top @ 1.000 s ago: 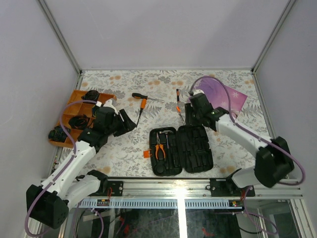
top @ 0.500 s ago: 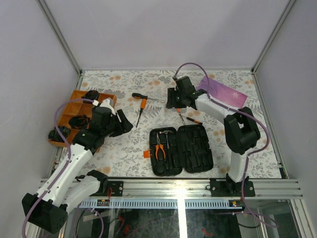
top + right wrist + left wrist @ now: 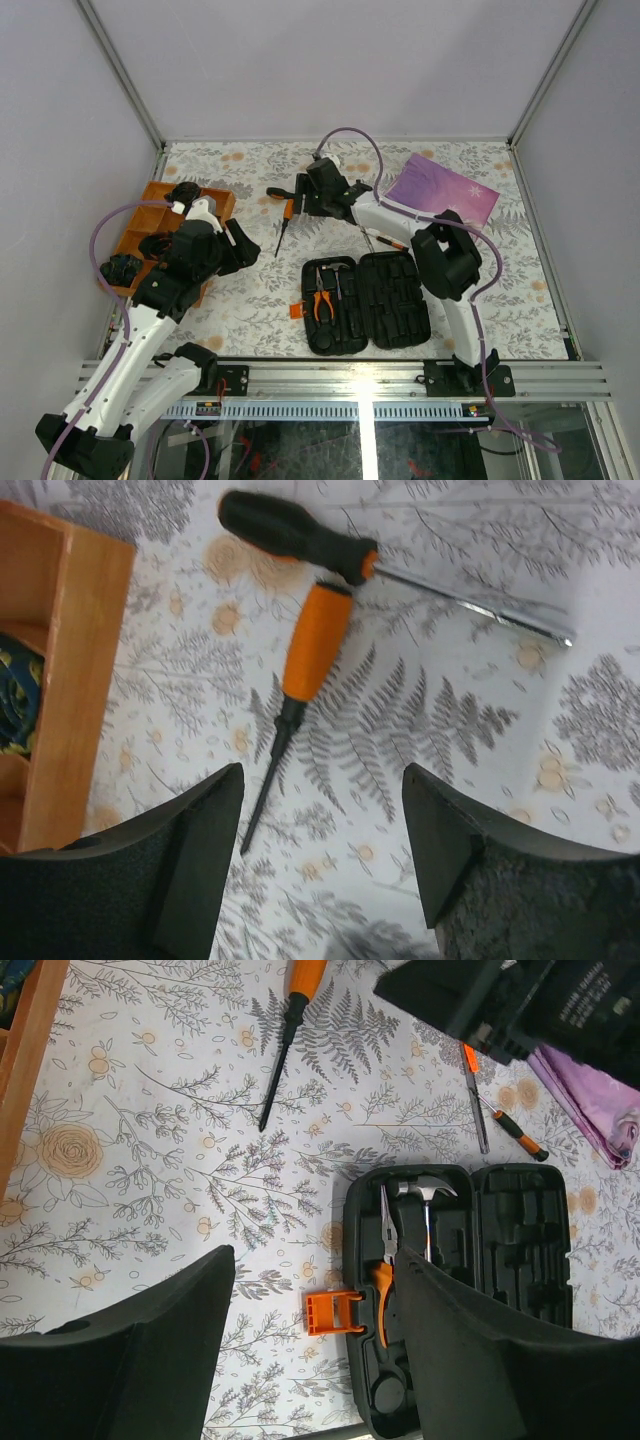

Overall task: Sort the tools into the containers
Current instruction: Pick up the screwdriver from the center of the board.

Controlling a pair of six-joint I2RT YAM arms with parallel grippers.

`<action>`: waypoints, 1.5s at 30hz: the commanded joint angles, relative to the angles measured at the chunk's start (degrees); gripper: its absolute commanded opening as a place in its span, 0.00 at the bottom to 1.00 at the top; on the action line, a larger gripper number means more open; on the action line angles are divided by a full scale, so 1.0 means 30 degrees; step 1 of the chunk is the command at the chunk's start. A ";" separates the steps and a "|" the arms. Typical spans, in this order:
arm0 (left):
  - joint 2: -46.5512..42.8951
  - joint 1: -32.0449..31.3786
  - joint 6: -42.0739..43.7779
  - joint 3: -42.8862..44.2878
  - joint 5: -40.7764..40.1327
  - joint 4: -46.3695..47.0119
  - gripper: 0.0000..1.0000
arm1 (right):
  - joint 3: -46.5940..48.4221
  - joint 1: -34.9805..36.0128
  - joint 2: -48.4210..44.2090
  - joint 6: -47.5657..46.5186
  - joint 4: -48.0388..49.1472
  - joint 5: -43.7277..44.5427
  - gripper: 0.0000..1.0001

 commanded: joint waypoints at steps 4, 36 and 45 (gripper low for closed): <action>0.0245 0.0085 0.0310 -0.0032 -0.0268 0.0123 0.64 | 0.5711 0.0064 0.2974 -0.2428 -0.0453 0.1124 0.72; 0.0615 -0.0061 0.0145 -0.0123 -0.0245 0.0131 0.65 | 1.7747 -0.0160 1.2109 -1.5785 -0.2632 -0.3106 0.59; 0.0622 -0.0077 0.0190 -0.0182 -0.0058 0.0230 0.65 | 1.7915 -0.0645 1.2565 -1.5282 -0.3246 -0.3047 0.52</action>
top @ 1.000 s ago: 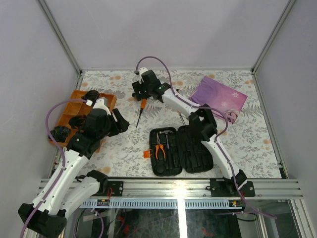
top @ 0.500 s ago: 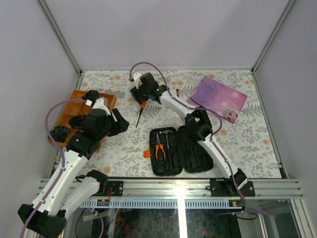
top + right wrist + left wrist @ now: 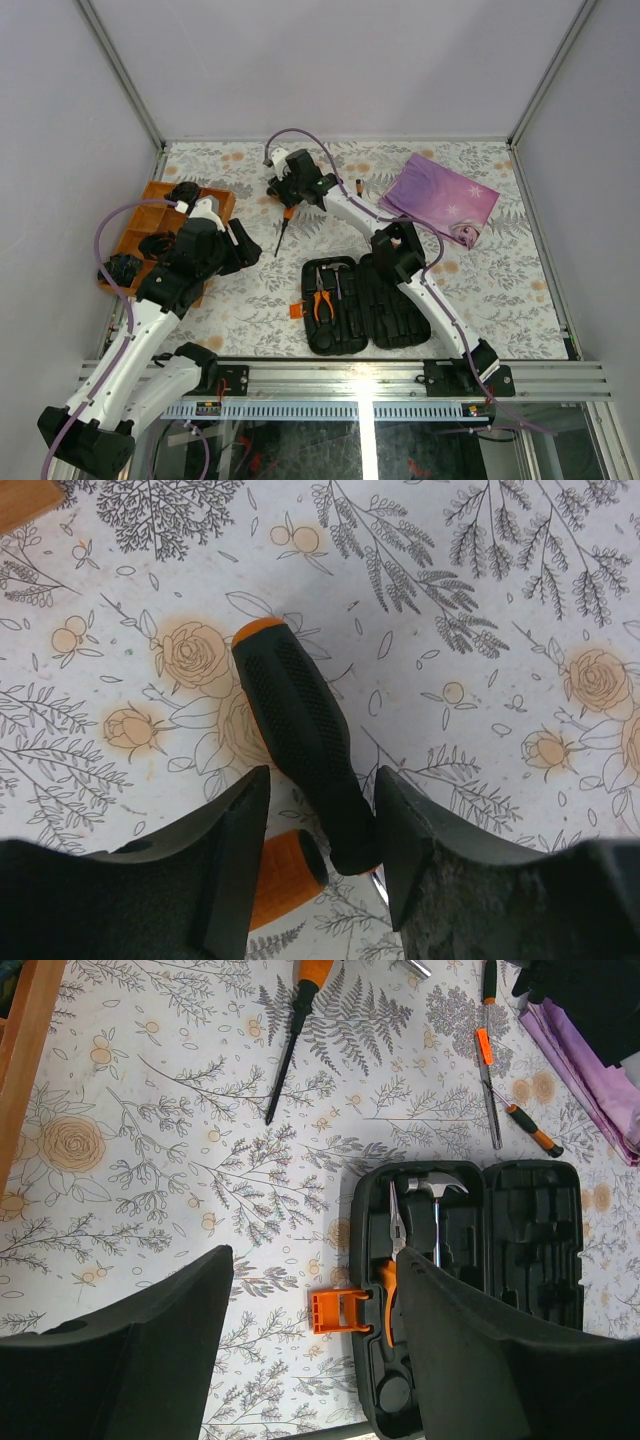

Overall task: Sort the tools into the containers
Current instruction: Pick up the screwdriver from the center of the board.

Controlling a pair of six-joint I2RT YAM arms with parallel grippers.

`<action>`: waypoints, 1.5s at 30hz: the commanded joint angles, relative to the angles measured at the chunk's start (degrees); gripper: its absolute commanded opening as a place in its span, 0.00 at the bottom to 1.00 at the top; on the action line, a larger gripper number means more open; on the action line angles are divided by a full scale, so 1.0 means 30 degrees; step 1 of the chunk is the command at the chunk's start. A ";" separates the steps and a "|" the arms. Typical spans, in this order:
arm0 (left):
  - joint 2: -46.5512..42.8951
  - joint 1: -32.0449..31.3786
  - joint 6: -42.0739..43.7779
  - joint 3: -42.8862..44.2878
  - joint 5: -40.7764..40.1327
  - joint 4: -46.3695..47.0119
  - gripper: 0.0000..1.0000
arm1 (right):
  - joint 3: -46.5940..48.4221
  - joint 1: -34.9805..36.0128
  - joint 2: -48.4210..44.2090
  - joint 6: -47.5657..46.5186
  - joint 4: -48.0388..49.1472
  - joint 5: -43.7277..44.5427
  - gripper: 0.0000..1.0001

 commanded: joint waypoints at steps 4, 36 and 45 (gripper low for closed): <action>-0.0046 -0.0100 0.0168 -0.0163 0.0012 0.0248 0.65 | 0.0637 -0.0901 -0.0116 0.0938 -0.0507 -0.0255 0.43; -0.0170 -0.0171 0.0137 -0.0185 -0.0012 0.0248 0.66 | -0.6713 -0.2248 -0.6298 0.2254 -0.4377 0.2165 0.39; -0.0272 -0.0170 0.0136 -0.0178 -0.0093 0.0278 0.66 | -0.6012 -0.2233 -0.5224 0.2057 -0.6179 0.2012 0.42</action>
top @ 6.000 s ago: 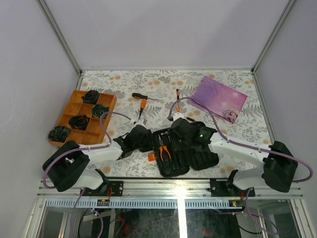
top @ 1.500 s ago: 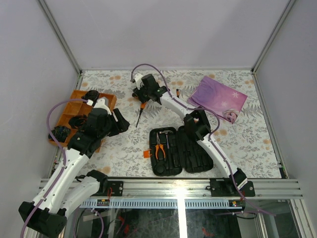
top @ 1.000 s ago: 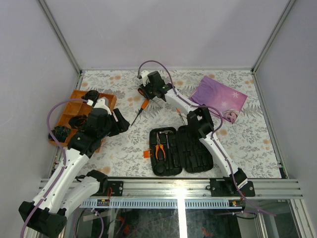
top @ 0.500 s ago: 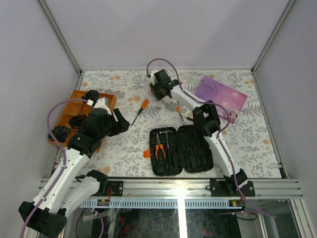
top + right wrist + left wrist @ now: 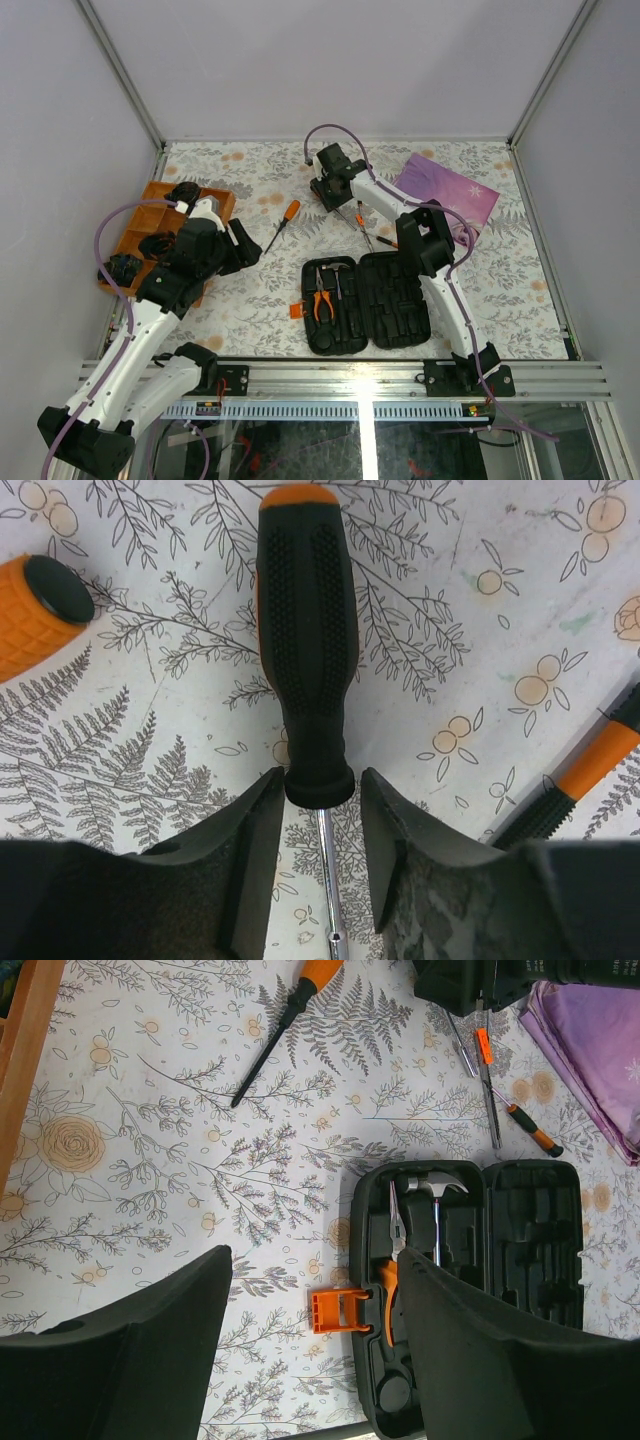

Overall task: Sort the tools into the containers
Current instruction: Pick up the screwdriver from the center of the board.

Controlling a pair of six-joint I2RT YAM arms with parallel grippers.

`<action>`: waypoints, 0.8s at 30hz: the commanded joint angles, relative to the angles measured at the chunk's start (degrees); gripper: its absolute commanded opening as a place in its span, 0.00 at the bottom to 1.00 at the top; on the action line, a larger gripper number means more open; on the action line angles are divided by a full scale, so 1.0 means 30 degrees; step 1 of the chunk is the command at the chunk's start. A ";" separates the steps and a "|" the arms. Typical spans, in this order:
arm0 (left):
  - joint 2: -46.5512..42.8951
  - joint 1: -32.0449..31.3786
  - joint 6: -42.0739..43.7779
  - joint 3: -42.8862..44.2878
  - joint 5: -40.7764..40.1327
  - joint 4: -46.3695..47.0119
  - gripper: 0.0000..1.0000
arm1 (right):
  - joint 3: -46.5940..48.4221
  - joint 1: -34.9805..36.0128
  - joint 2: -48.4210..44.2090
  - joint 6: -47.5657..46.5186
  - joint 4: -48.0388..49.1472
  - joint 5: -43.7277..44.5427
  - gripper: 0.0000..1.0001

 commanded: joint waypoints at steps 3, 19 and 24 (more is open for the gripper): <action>-0.0208 -0.0061 0.0152 -0.0178 -0.0082 0.0270 0.66 | 0.0372 0.0004 -0.0477 0.0097 -0.0703 -0.0374 0.35; -0.0897 -0.0060 -0.0135 -0.0009 -0.0076 0.0208 0.66 | -0.2150 0.0004 -0.6086 0.0641 0.3235 -0.0845 0.00; -0.1106 -0.0048 -0.0843 0.1677 0.0668 -0.0874 0.68 | -0.4309 0.0004 -0.8996 0.1320 0.4304 -0.0823 0.00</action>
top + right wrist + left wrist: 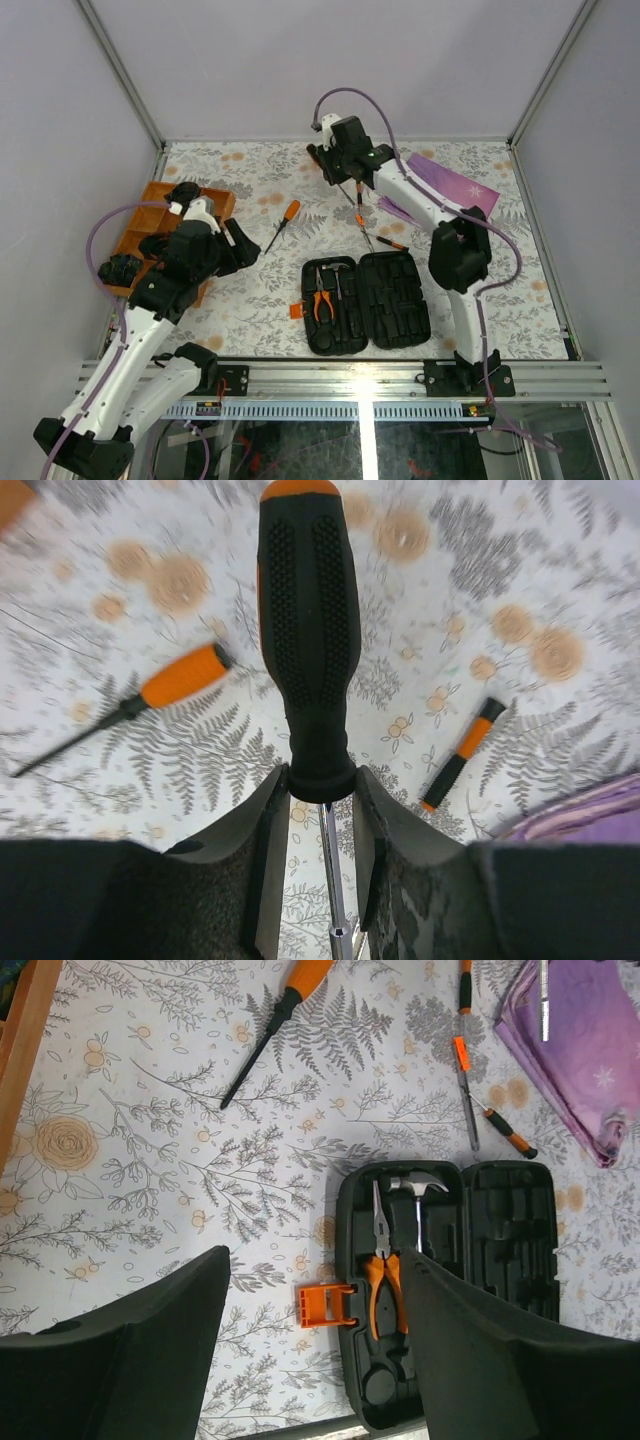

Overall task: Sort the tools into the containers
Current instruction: Pick up the screwdriver from the center of the board.

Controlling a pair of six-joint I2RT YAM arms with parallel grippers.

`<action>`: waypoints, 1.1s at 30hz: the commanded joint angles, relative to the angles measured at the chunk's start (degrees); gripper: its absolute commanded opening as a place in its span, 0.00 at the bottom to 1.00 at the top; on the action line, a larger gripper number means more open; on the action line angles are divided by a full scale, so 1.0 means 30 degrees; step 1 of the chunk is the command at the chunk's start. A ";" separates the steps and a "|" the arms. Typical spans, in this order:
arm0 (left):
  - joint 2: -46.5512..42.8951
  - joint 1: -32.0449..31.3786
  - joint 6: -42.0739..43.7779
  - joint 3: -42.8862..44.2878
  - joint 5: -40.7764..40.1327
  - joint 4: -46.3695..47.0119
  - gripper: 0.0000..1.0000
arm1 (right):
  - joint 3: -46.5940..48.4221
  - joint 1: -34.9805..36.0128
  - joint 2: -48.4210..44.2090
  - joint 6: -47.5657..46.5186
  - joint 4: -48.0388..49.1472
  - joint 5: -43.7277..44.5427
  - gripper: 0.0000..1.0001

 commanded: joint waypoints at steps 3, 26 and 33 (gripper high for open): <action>-0.0026 -0.0033 -0.1264 0.3480 0.0968 -0.1755 0.70 | -0.3669 0.0004 -0.5420 0.1504 0.3237 -0.0158 0.00; 0.2916 -0.0032 -0.6578 1.2425 0.8095 -0.4646 0.79 | -1.7485 0.0004 -1.7521 0.5106 0.3892 0.0983 0.00; 0.2432 -0.0033 -0.6802 1.1787 0.8428 -0.3840 0.81 | -1.9102 0.0004 -1.8541 0.5855 0.4317 0.0858 0.00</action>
